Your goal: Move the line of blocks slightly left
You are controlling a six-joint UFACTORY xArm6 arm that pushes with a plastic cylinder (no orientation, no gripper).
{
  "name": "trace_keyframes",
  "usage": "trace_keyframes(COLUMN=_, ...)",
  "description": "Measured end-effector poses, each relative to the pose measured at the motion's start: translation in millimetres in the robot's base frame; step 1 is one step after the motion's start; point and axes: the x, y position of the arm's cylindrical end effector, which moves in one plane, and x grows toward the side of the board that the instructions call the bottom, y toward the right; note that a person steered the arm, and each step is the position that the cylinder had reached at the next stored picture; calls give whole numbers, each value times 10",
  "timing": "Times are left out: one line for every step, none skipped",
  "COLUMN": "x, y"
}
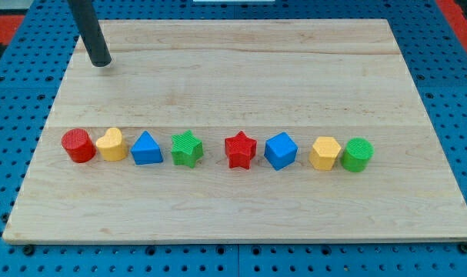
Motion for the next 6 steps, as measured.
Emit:
trace_keyframes(x=0, y=0)
trace_keyframes(x=0, y=-9)
trace_keyframes(x=-31, y=234)
trace_keyframes(x=137, y=1144)
trace_keyframes(x=298, y=2265)
trace_keyframes(x=886, y=3234)
